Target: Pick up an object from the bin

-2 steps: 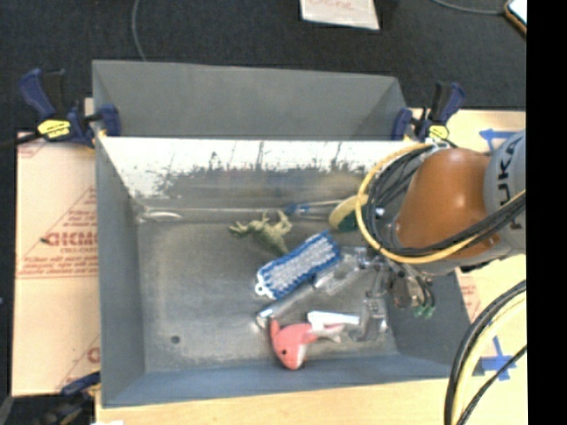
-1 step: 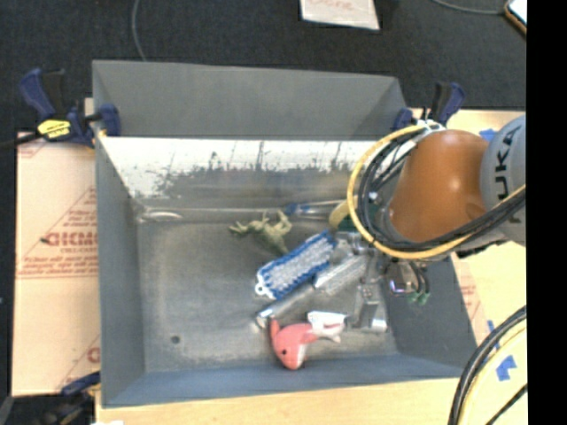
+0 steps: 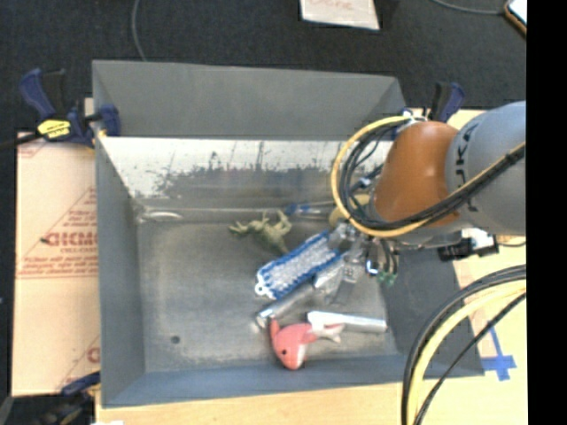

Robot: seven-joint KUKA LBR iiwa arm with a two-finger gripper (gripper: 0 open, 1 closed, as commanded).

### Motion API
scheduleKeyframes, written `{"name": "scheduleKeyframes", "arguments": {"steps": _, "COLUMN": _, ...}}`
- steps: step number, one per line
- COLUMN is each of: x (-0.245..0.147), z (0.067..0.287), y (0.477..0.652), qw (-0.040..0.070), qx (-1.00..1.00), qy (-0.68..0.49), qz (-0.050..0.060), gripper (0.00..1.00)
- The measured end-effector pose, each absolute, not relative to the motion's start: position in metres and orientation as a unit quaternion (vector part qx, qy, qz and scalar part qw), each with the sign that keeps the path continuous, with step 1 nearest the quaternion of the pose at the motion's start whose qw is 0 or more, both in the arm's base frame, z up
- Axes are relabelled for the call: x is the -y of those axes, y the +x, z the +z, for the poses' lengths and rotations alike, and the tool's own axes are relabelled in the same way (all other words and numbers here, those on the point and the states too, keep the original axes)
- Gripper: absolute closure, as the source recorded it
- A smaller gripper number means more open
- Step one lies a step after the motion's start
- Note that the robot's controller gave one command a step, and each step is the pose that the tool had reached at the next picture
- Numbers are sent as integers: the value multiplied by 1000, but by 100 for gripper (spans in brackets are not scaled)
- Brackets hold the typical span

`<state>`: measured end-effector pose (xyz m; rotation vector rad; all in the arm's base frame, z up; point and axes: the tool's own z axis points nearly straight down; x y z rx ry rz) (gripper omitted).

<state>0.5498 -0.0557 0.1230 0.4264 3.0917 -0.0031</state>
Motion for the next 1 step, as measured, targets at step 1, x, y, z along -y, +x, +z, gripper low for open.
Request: {"name": "scheduleKeyframes", "arguments": {"steps": 1, "x": 21, "z": 105, "y": 542, "qw": 9, "qx": -997, "qy": 73, "qz": -4, "gripper": 0}}
